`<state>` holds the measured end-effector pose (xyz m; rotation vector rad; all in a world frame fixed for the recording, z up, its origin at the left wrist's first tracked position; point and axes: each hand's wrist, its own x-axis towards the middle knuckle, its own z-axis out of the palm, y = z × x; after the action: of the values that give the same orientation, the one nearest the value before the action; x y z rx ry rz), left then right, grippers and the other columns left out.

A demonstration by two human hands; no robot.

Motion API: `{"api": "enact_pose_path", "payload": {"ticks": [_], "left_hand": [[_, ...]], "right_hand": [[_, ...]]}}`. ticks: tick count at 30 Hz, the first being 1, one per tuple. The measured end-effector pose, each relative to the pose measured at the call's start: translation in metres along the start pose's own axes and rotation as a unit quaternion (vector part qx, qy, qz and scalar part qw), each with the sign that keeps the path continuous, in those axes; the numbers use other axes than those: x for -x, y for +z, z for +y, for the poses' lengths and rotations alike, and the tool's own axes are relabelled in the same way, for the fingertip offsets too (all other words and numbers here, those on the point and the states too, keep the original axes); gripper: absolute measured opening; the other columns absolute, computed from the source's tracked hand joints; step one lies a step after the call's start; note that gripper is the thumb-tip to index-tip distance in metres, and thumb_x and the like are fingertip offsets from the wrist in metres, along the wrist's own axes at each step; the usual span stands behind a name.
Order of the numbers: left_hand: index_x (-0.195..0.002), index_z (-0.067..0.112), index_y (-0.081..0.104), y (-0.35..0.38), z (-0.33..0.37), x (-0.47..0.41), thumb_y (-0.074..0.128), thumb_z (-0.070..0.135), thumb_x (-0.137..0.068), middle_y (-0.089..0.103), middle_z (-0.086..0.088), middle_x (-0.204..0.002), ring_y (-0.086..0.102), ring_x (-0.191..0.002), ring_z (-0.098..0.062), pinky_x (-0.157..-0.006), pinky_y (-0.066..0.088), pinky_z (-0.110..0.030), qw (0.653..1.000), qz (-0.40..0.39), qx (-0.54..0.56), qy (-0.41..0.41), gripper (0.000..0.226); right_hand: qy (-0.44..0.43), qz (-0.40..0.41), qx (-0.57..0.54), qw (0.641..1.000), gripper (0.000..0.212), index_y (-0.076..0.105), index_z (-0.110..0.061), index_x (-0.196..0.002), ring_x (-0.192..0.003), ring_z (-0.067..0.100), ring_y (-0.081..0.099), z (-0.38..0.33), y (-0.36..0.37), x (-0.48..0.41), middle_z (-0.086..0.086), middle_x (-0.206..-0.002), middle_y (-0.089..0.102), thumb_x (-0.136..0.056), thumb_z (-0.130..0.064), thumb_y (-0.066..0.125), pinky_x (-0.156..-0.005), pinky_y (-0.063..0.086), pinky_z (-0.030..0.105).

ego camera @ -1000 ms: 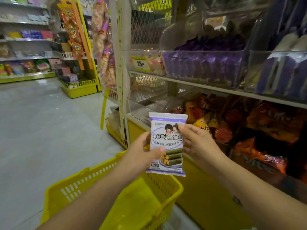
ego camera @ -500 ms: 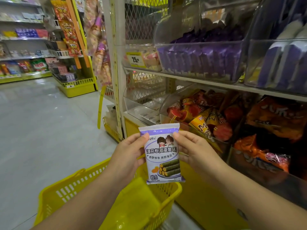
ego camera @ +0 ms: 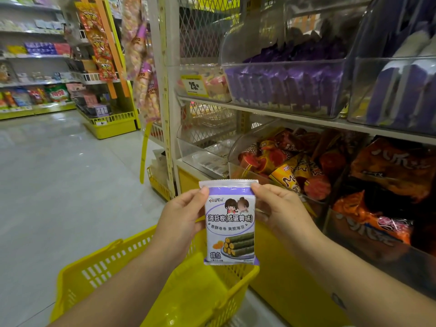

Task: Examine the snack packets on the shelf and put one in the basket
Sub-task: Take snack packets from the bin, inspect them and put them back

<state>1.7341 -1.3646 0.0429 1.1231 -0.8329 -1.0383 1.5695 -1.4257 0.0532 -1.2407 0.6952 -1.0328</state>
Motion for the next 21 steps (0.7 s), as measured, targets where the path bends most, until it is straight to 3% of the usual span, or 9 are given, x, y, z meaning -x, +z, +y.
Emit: {"api": "enact_pose_path", "payload": {"ticks": [4,6,7,10,12,14,17,21], "left_hand": [[-0.092,0.011,0.069,0.003,0.002,0.001,0.060,0.022,-0.089,0.075,-0.013,-0.091,0.073,-0.083,-0.020,-0.066,0.060,-0.030,0.999,0.025,-0.001,0.022,0.015],[-0.093,0.007,0.067,0.004,0.003,-0.001,0.059,0.024,-0.091,0.075,-0.013,-0.092,0.072,-0.083,-0.020,-0.070,0.060,-0.033,0.999,0.035,0.011,0.004,0.018],[-0.095,0.006,0.065,0.004,0.004,-0.002,0.059,0.024,-0.092,0.075,-0.014,-0.093,0.071,-0.083,-0.020,-0.071,0.060,-0.034,0.999,0.041,0.020,-0.005,0.020],[-0.098,0.005,0.062,0.003,0.011,-0.007,0.058,0.023,-0.094,0.075,-0.012,-0.089,0.072,-0.078,-0.018,-0.070,0.059,-0.035,0.996,0.049,0.070,-0.029,0.018],[-0.100,0.007,0.061,0.001,0.016,-0.008,0.057,0.023,-0.095,0.076,-0.009,-0.087,0.073,-0.075,-0.015,-0.060,0.059,-0.032,0.992,0.037,0.103,-0.057,0.017],[-0.103,0.009,0.063,0.000,0.018,-0.008,0.057,0.027,-0.093,0.076,-0.009,-0.093,0.074,-0.079,-0.015,-0.058,0.059,-0.029,0.990,0.007,0.102,-0.093,0.021],[-0.114,0.014,0.064,-0.005,0.020,-0.005,0.063,0.034,-0.083,0.073,-0.009,-0.108,0.072,-0.096,-0.022,-0.066,0.060,-0.034,0.982,-0.087,0.051,-0.161,0.037],[-0.128,0.021,0.054,-0.010,0.018,0.002,0.071,0.023,-0.076,0.070,-0.008,-0.117,0.068,-0.106,-0.021,-0.077,0.059,-0.034,0.955,-0.217,-0.045,-0.199,0.055]], "right_hand": [[0.024,-0.001,-0.006,1.000,0.032,0.072,-0.017,-0.063,-0.071,0.013,0.069,0.001,-0.002,-0.001,0.008,-0.079,0.074,-0.091,-0.023,0.058,-0.057,0.052,0.019],[0.041,-0.026,0.006,0.999,0.024,0.071,-0.017,-0.073,-0.075,0.012,0.070,-0.002,-0.002,0.000,0.007,-0.085,0.075,-0.091,-0.027,0.058,-0.062,0.055,0.023],[0.054,-0.054,0.023,0.997,0.021,0.070,-0.016,-0.082,-0.079,0.012,0.070,-0.003,-0.002,0.001,0.005,-0.089,0.075,-0.089,-0.031,0.058,-0.068,0.056,0.026],[0.132,-0.176,0.120,0.968,0.041,0.066,-0.015,-0.110,-0.098,0.017,0.069,-0.006,-0.007,0.004,0.003,-0.107,0.073,-0.082,-0.042,0.059,-0.087,0.055,0.038],[0.187,-0.227,0.136,0.946,0.041,0.065,-0.014,-0.114,-0.102,0.020,0.068,-0.006,-0.008,0.008,0.006,-0.112,0.071,-0.080,-0.038,0.060,-0.091,0.055,0.040],[0.212,-0.226,0.099,0.946,0.040,0.065,-0.012,-0.114,-0.099,0.020,0.068,-0.007,-0.010,0.007,0.009,-0.113,0.071,-0.081,-0.034,0.059,-0.088,0.056,0.038],[0.222,-0.180,0.041,0.957,0.035,0.067,-0.009,-0.110,-0.092,0.020,0.070,-0.008,-0.014,0.004,0.012,-0.109,0.071,-0.084,-0.032,0.057,-0.079,0.057,0.037],[0.211,-0.118,-0.006,0.970,0.030,0.068,-0.009,-0.106,-0.091,0.020,0.070,-0.011,-0.017,0.001,0.012,-0.107,0.072,-0.094,-0.030,0.050,-0.072,0.060,0.034]]}}
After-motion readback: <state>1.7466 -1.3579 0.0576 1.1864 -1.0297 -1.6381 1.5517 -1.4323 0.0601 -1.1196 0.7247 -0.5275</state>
